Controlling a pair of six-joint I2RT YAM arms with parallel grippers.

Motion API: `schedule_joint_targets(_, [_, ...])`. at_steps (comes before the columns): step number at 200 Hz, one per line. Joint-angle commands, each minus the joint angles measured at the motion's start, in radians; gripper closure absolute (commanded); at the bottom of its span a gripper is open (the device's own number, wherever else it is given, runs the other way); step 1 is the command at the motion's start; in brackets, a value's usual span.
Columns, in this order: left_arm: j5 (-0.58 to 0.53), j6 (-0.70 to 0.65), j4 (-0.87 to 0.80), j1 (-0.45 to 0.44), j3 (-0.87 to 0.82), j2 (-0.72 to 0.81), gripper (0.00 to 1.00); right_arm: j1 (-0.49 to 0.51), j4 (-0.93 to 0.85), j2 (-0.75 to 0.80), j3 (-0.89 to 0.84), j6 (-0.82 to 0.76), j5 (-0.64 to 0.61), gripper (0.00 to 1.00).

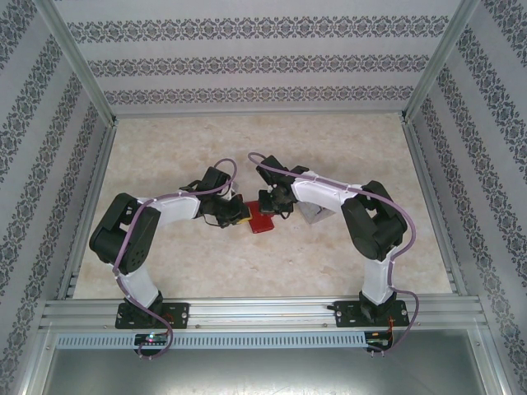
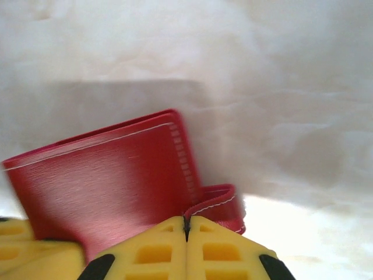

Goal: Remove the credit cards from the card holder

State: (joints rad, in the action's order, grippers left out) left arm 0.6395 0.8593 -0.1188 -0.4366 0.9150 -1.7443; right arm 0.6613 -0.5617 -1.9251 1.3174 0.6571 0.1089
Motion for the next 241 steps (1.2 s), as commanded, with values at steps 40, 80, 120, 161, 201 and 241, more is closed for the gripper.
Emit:
schedule_joint_targets(40, [-0.027, -0.042, -0.102, 0.015, 0.018, 0.008, 1.0, -0.012, -0.067, 0.022, -0.019, 0.0, -0.084, 0.97])
schedule_joint_targets(80, [-0.11, -0.099, -0.249, 0.015, 0.102, 0.032, 0.68, -0.012, -0.049, -0.007, -0.001, -0.025, -0.022, 0.72])
schedule_joint_targets(120, [-0.193, -0.149, -0.368, 0.024, 0.158, 0.072, 0.47, -0.011, -0.042, -0.024, 0.009, -0.022, -0.015, 0.72])
schedule_joint_targets(161, [-0.269, -0.143, -0.423, 0.062, 0.16, 0.115, 0.36, -0.012, -0.016, -0.026, 0.007, -0.029, 0.016, 0.82])
schedule_joint_targets(201, [-0.355, -0.143, -0.456, 0.107, 0.133, 0.186, 0.15, -0.008, 0.016, 0.04, -0.01, -0.036, 0.043, 0.95])
schedule_joint_targets(241, [-0.406, -0.159, -0.44, 0.155, 0.097, 0.278, 0.01, 0.033, 0.069, 0.167, -0.046, -0.068, 0.101, 0.96])
